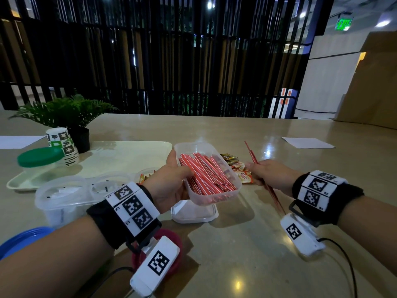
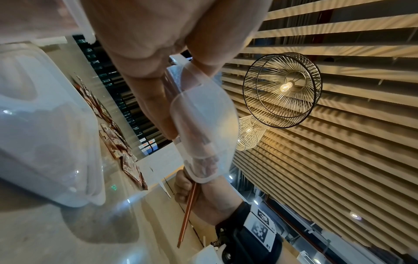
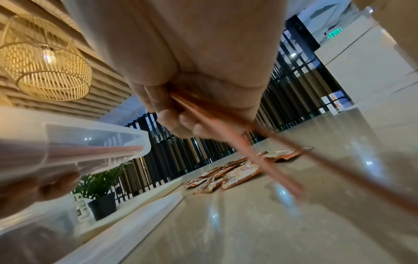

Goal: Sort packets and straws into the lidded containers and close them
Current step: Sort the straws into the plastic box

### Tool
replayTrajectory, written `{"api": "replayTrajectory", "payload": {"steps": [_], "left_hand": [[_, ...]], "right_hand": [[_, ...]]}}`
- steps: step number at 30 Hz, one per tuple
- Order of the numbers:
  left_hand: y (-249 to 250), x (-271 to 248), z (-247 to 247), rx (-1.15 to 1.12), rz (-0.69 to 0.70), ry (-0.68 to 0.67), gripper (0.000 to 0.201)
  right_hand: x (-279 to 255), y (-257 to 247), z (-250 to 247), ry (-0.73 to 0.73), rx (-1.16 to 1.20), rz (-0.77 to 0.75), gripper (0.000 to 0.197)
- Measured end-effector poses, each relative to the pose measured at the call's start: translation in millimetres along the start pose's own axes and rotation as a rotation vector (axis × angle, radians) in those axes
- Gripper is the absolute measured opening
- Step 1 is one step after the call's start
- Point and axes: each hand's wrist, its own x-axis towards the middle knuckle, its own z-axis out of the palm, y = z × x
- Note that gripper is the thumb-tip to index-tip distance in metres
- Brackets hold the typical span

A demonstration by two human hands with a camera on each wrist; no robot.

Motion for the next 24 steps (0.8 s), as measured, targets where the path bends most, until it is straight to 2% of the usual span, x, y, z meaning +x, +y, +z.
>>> {"api": "replayTrajectory", "payload": {"steps": [5,10,14,16,20,24], "left_hand": [[-2,1,-1,0.002,-0.010,0.000,0.068],[-4,3,-3,-0.004,-0.016,0.013,0.069],[-3,4,-1,-0.004,-0.018,0.003,0.072],[-2,3,0,-0.005,-0.022,0.000,0.073],[-2,2,2,0.008,-0.017,-0.002,0.072],[-2,1,3,0.014,-0.017,0.006,0.071]], "right_hand": [[0,3,5,-0.032,-0.070,-0.061,0.059],[3,1,2,0.064,-0.120,-0.175,0.055],[8,2,-1,0.124,0.036,-0.184,0.041],[7,4,1,0.080,0.048,-0.171,0.035],[1,11,10,-0.081,-0.073,-0.072,0.025],[-2,12,10,-0.121,-0.136,-0.073,0.018]]}}
